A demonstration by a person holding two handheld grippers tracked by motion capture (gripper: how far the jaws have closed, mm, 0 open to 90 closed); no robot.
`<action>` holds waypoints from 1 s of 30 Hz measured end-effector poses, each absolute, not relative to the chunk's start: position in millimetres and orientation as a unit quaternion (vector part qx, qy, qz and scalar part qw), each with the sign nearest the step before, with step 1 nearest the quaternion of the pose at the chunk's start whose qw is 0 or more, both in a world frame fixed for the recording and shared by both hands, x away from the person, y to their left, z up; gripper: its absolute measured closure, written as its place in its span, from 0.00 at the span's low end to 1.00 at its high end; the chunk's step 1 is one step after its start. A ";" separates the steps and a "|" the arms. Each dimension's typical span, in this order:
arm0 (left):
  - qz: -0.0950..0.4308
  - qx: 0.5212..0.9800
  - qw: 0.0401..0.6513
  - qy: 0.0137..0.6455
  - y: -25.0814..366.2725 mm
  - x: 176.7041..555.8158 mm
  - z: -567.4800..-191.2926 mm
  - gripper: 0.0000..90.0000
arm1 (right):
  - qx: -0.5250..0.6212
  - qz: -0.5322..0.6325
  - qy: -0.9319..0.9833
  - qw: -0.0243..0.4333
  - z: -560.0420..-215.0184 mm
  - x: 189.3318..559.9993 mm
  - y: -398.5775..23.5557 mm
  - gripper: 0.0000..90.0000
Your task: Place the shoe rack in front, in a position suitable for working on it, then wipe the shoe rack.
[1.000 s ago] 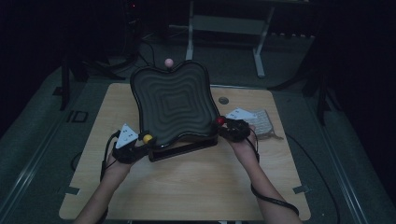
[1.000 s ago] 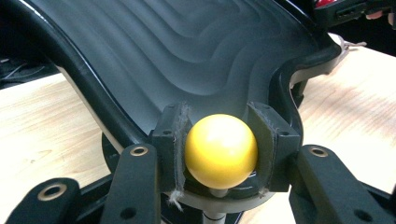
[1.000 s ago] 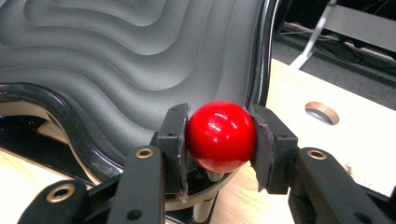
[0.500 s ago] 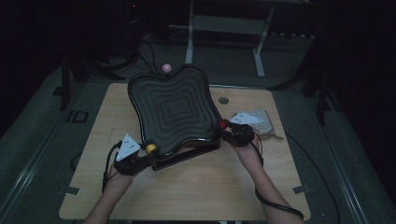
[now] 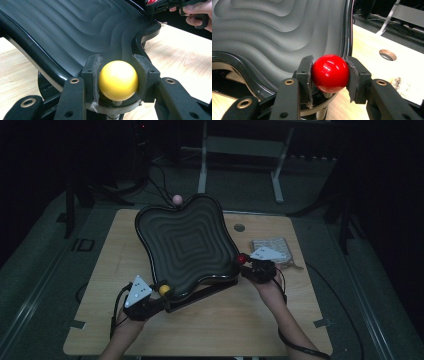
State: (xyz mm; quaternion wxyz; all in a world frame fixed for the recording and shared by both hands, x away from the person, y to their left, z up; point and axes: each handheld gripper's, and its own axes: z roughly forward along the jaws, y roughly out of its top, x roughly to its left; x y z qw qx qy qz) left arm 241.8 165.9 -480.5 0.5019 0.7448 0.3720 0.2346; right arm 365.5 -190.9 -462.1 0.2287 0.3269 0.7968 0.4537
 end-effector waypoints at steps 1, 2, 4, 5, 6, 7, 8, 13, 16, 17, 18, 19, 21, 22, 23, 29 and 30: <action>0.233 0.745 0.503 0.371 165.1 238.9 -480.5 0.65 | 0.326 0.453 0.797 0.229 -462.1 363.9 -191.6 0.67; 0.233 0.745 0.503 0.370 164.5 237.3 -480.7 0.65 | 0.327 0.454 0.797 0.229 -462.3 362.1 -192.1 0.67; 0.231 0.746 0.505 0.368 163.6 234.9 -481.0 0.65 | 0.327 0.456 0.796 0.228 -462.7 358.8 -194.3 0.67; 0.228 0.746 0.506 0.369 163.3 234.1 -481.0 0.65 | 0.327 0.457 0.795 0.228 -463.0 357.1 -195.5 0.67; 0.227 0.746 0.506 0.368 162.9 233.0 -480.9 0.65 | 0.327 0.459 0.794 0.227 -463.4 355.6 -196.8 0.67; 0.225 0.746 0.508 0.368 162.2 231.7 -481.1 0.65 | 0.327 0.461 0.793 0.226 -463.7 354.1 -198.0 0.67; 0.224 0.745 0.509 0.368 161.4 230.2 -481.5 0.65 | 0.328 0.461 0.793 0.225 -463.8 352.5 -199.0 0.67; 0.220 0.743 0.515 0.366 161.9 229.5 -483.4 0.65 | 0.329 0.468 0.788 0.225 -465.7 345.5 -203.3 0.67; 0.215 0.742 0.515 0.370 161.7 230.5 -483.1 0.65 | 0.330 0.470 0.787 0.226 -466.4 343.4 -204.2 0.67; 0.217 0.743 0.514 0.370 161.2 230.5 -482.9 0.65 | 0.331 0.471 0.786 0.225 -466.6 343.4 -204.4 0.67; 0.218 0.743 0.513 0.369 161.0 230.4 -483.0 0.65 | 0.332 0.472 0.785 0.223 -466.8 343.7 -204.6 0.67; 0.218 0.744 0.513 0.368 161.2 230.6 -483.1 0.65 | 0.332 0.473 0.785 0.223 -466.8 344.0 -204.7 0.67; 0.218 0.744 0.515 0.367 161.4 230.9 -483.5 0.64 | 0.332 0.474 0.785 0.222 -467.1 344.4 -204.8 0.67; 0.218 0.743 0.516 0.366 161.5 231.0 -483.8 0.65 | 0.332 0.475 0.784 0.220 -467.3 344.6 -205.1 0.67; 0.217 0.743 0.517 0.366 162.0 231.4 -484.0 0.65 | 0.332 0.476 0.784 0.220 -467.4 344.7 -205.3 0.67; 0.213 0.744 0.518 0.365 162.7 231.8 -483.8 0.65 | 0.331 0.469 0.790 0.215 -464.9 344.6 -205.1 0.63; 0.211 0.744 0.518 0.365 162.9 232.1 -483.8 0.65 | 0.329 0.472 0.790 0.211 -464.6 344.3 -205.5 0.61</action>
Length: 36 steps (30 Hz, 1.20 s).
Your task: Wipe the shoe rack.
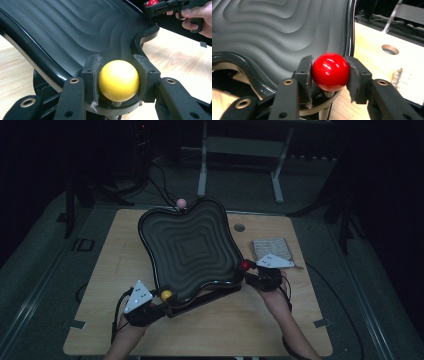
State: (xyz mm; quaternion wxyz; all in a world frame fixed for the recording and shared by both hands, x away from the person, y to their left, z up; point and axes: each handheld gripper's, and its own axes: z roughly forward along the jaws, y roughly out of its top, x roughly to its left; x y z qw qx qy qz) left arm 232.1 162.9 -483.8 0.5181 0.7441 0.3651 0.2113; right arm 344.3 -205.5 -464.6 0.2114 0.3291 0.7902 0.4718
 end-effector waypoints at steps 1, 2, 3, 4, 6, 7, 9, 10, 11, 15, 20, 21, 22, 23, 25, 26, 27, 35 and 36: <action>0.211 0.744 0.518 0.365 162.9 232.1 -483.8 0.65 | 0.329 0.472 0.790 0.211 -464.6 344.3 -205.5 0.61; 0.211 0.744 0.518 0.365 162.9 232.1 -483.8 0.65 | 0.328 0.473 0.790 0.211 -464.4 343.4 -205.8 0.61; 0.211 0.745 0.518 0.364 163.3 232.3 -483.8 0.65 | 0.328 0.473 0.790 0.211 -464.4 343.4 -205.8 0.60; 0.212 0.745 0.518 0.364 163.5 232.2 -483.9 0.65 | 0.325 0.473 0.791 0.211 -463.4 339.6 -206.7 0.58; 0.213 0.745 0.518 0.363 163.4 232.0 -484.0 0.65 | 0.322 0.479 0.789 0.212 -460.2 335.5 -211.1 0.57; 0.213 0.745 0.517 0.364 163.4 232.0 -483.8 0.65 | 0.321 0.481 0.788 0.212 -458.4 334.3 -213.4 0.56; 0.213 0.745 0.517 0.364 163.3 231.8 -483.9 0.65 | 0.320 0.486 0.784 0.216 -453.8 333.3 -219.3 0.55; 0.212 0.743 0.519 0.366 163.3 231.5 -484.2 0.65 | 0.321 0.489 0.781 0.217 -451.3 333.4 -222.7 0.55; 0.212 0.743 0.519 0.366 163.3 231.5 -484.2 0.65 | 0.321 0.489 0.781 0.217 -451.3 333.4 -222.7 0.55; 0.212 0.744 0.519 0.365 163.6 231.5 -484.4 0.65 | 0.334 0.498 0.769 0.222 -441.8 336.2 -237.4 0.55; 0.210 0.743 0.520 0.364 163.8 231.7 -484.6 0.65 | 0.338 0.502 0.762 0.229 -434.8 340.6 -250.2 0.55; 0.210 0.743 0.521 0.364 164.0 231.7 -484.6 0.65 | 0.341 0.503 0.761 0.227 -434.2 342.7 -252.3 0.54; 0.210 0.743 0.521 0.364 164.1 231.8 -484.6 0.65 | 0.344 0.502 0.761 0.228 -433.9 345.2 -254.5 0.54; 0.210 0.743 0.521 0.363 164.1 231.8 -484.7 0.65 | 0.349 0.503 0.758 0.226 -433.3 351.0 -259.3 0.53; 0.208 0.743 0.523 0.363 164.5 232.1 -485.0 0.65 | 0.358 0.500 0.755 0.227 -432.7 358.3 -263.8 0.53; 0.207 0.742 0.523 0.363 164.6 232.2 -485.0 0.65 | 0.358 0.500 0.755 0.227 -432.7 358.3 -263.8 0.53; 0.207 0.743 0.523 0.363 164.6 232.3 -484.9 0.65 | 0.367 0.496 0.752 0.229 -432.2 366.1 -268.0 0.51; 0.207 0.742 0.524 0.363 164.8 232.3 -485.1 0.65 | 0.400 0.483 0.740 0.243 -433.9 394.1 -282.4 0.48; 0.207 0.742 0.524 0.363 164.6 232.2 -485.1 0.65 | 0.403 0.480 0.739 0.248 -434.2 396.9 -283.1 0.47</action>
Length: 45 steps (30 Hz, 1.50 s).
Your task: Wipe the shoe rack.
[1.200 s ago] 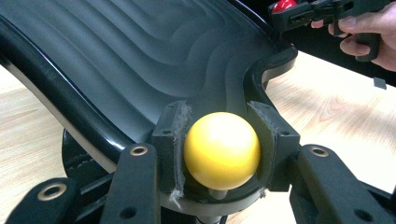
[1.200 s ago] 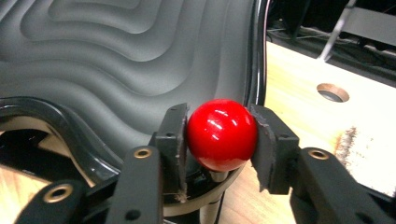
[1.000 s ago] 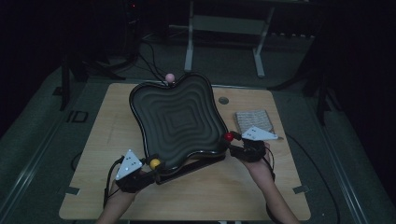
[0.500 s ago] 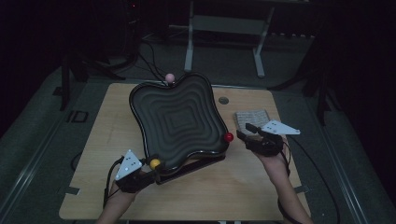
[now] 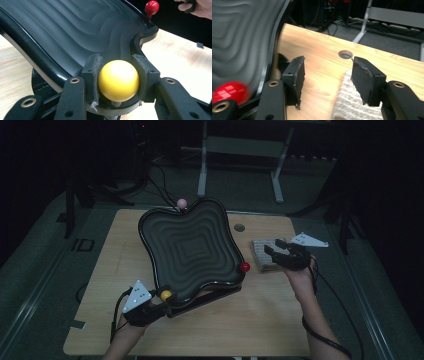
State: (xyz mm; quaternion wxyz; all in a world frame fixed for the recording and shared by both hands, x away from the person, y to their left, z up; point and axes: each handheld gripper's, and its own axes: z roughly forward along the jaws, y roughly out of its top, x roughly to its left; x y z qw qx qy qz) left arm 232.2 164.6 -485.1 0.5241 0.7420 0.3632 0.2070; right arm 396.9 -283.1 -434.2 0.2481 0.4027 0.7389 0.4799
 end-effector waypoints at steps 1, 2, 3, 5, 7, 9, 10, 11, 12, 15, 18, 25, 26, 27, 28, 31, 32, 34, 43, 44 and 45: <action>0.207 0.742 0.524 0.364 164.5 232.1 -485.1 0.65 | 0.407 0.476 0.738 0.251 -434.6 400.8 -284.1 0.47; 0.207 0.742 0.524 0.364 164.6 232.1 -485.1 0.65 | 0.411 0.473 0.737 0.253 -435.6 406.2 -285.4 0.46; 0.207 0.742 0.524 0.364 164.6 232.1 -485.1 0.65 | 0.416 0.469 0.736 0.255 -436.3 410.2 -286.2 0.46; 0.206 0.742 0.524 0.364 164.8 232.3 -485.0 0.65 | 0.423 0.464 0.736 0.255 -438.3 418.7 -287.5 0.45; 0.206 0.742 0.524 0.363 164.9 232.3 -485.0 0.65 | 0.429 0.460 0.734 0.257 -440.5 425.9 -288.5 0.44; 0.205 0.743 0.524 0.363 165.0 232.4 -485.0 0.65 | 0.439 0.455 0.732 0.254 -444.4 434.8 -290.1 0.43; 0.205 0.742 0.525 0.362 165.1 232.4 -485.1 0.65 | 0.442 0.451 0.733 0.254 -446.4 438.5 -290.8 0.43; 0.205 0.743 0.525 0.362 165.2 232.4 -485.1 0.65 | 0.446 0.449 0.732 0.253 -448.7 442.0 -291.6 0.42; 0.205 0.743 0.525 0.362 165.3 232.4 -485.2 0.65 | 0.451 0.447 0.730 0.253 -451.0 445.1 -292.3 0.41; 0.206 0.742 0.525 0.363 165.1 232.2 -485.3 0.65 | 0.461 0.434 0.732 0.251 -458.3 453.8 -294.4 0.40; 0.205 0.741 0.525 0.365 164.9 232.0 -485.2 0.65 | 0.471 0.424 0.732 0.249 -465.8 460.7 -297.0 0.38; 0.201 0.740 0.529 0.364 165.5 232.0 -485.6 0.65 | 0.479 0.403 0.740 0.247 -483.1 475.0 -297.3 0.33; 0.201 0.740 0.529 0.364 165.5 232.0 -485.6 0.65 | 0.480 0.403 0.740 0.245 -484.6 476.5 -296.7 0.33; 0.202 0.740 0.529 0.364 165.4 231.9 -485.7 0.65 | 0.480 0.401 0.741 0.243 -486.8 478.6 -295.9 0.30; 0.201 0.739 0.530 0.364 165.5 231.9 -485.8 0.65 | 0.482 0.397 0.742 0.244 -488.8 481.0 -294.7 0.29; 0.200 0.738 0.531 0.365 165.6 232.0 -486.0 0.65 | 0.486 0.395 0.743 0.238 -494.7 489.0 -293.0 0.27; 0.199 0.738 0.532 0.365 165.9 232.1 -486.1 0.65 | 0.489 0.393 0.742 0.236 -496.4 491.8 -292.6 0.27; 0.199 0.736 0.534 0.365 166.3 232.1 -486.6 0.65 | 0.492 0.392 0.741 0.235 -499.5 497.0 -291.7 0.27; 0.195 0.740 0.529 0.366 166.0 232.8 -484.9 0.65 | 0.512 0.366 0.744 0.225 -524.0 515.7 -284.8 0.27; 0.195 0.742 0.528 0.365 166.2 233.1 -484.6 0.65 | 0.512 0.356 0.747 0.229 -526.8 518.1 -284.3 0.27; 0.194 0.743 0.527 0.364 166.4 233.3 -484.5 0.65 | 0.515 0.348 0.748 0.231 -530.0 520.5 -284.4 0.25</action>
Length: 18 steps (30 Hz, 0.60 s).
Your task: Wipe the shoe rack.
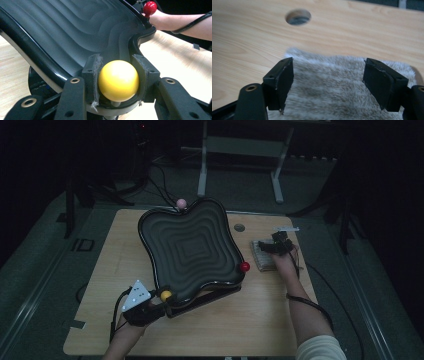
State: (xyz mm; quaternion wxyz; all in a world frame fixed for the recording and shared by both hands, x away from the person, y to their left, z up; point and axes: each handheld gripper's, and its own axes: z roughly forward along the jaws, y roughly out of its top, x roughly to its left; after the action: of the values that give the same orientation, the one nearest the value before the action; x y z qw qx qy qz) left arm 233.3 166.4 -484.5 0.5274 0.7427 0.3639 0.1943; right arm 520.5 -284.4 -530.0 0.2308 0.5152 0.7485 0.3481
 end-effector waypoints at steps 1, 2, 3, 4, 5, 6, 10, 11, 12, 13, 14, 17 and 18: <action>0.194 0.743 0.528 0.364 166.5 233.4 -484.5 0.65 | 0.519 0.341 0.748 0.235 -533.0 522.6 -285.0 0.24; 0.194 0.743 0.528 0.364 166.5 233.5 -484.5 0.65 | 0.526 0.339 0.746 0.228 -536.5 525.0 -286.5 0.22; 0.193 0.743 0.528 0.364 166.5 233.6 -484.5 0.65 | 0.533 0.336 0.744 0.219 -540.8 527.6 -287.8 0.17; 0.192 0.743 0.528 0.364 166.4 233.8 -484.4 0.65 | 0.539 0.331 0.746 0.210 -545.7 530.1 -288.2 0.14; 0.192 0.743 0.528 0.365 166.4 233.9 -484.3 0.65 | 0.537 0.328 0.750 0.204 -550.3 531.3 -287.7 0.13; 0.191 0.743 0.528 0.365 166.4 234.0 -484.2 0.65 | 0.534 0.326 0.752 0.209 -551.6 530.7 -285.9 0.12; 0.190 0.742 0.529 0.366 166.2 234.2 -484.3 0.65 | 0.527 0.319 0.758 0.213 -552.9 530.4 -283.4 0.12; 0.190 0.742 0.529 0.366 166.2 234.2 -484.3 0.65 | 0.527 0.319 0.758 0.213 -552.9 530.4 -283.4 0.12; 0.190 0.742 0.529 0.365 166.3 234.2 -484.4 0.65 | 0.525 0.319 0.760 0.213 -553.3 530.2 -283.8 0.12; 0.190 0.742 0.529 0.365 166.2 234.2 -484.2 0.65 | 0.526 0.316 0.760 0.215 -553.6 530.0 -283.0 0.13; 0.190 0.743 0.528 0.365 166.3 234.2 -484.2 0.65 | 0.527 0.314 0.760 0.216 -553.6 529.8 -282.2 0.14; 0.188 0.742 0.532 0.363 167.2 234.8 -485.0 0.65 | 0.525 0.314 0.760 0.218 -553.8 526.7 -281.7 0.18; 0.188 0.741 0.533 0.362 167.3 234.9 -485.4 0.65 | 0.525 0.315 0.760 0.219 -553.5 525.4 -281.3 0.21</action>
State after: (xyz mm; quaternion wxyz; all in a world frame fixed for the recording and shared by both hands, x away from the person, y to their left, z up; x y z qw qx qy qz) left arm 234.9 167.3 -485.4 0.5332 0.7412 0.3620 0.1879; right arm 525.4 -281.3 -553.5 0.2187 0.5249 0.7600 0.3147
